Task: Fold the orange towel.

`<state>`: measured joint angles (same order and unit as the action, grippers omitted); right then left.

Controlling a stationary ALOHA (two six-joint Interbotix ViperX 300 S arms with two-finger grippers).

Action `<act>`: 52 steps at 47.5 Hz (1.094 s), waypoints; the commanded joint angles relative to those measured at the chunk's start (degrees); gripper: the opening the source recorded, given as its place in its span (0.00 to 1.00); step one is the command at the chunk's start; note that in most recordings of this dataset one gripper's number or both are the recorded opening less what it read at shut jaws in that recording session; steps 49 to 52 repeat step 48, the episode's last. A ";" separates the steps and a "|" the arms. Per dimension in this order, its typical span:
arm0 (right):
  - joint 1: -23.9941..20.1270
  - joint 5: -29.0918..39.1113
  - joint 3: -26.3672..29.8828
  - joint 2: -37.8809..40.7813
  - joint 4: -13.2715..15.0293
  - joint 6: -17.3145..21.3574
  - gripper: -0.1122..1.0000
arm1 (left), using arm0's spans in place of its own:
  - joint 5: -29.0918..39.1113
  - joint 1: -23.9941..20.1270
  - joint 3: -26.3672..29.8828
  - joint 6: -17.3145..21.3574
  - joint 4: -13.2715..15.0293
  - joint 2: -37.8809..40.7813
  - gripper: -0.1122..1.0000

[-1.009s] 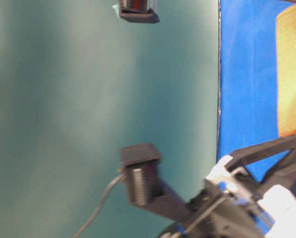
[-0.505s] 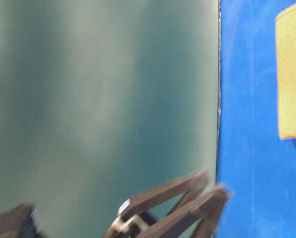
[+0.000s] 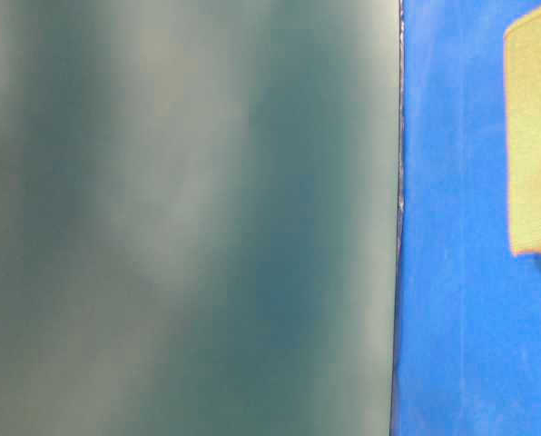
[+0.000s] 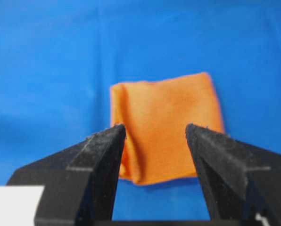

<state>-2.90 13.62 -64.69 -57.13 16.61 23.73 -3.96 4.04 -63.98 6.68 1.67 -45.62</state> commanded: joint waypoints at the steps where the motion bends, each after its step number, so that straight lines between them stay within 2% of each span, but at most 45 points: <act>1: 1.58 -0.26 -1.93 -4.13 1.41 0.00 0.63 | -0.53 -0.53 -2.55 0.09 0.00 -5.71 0.64; 11: 5.45 -1.58 -8.44 -11.34 2.55 0.00 0.63 | -0.44 -2.29 -10.37 -0.53 0.00 -16.61 0.64; 20: 6.24 -5.27 -10.90 -11.95 2.46 0.09 0.63 | -0.44 -3.16 -14.59 -0.70 0.00 -21.18 0.64; 52: 6.33 -6.42 -11.34 -10.55 2.37 0.53 0.63 | -0.44 -3.25 -14.77 -0.70 0.00 -21.09 0.63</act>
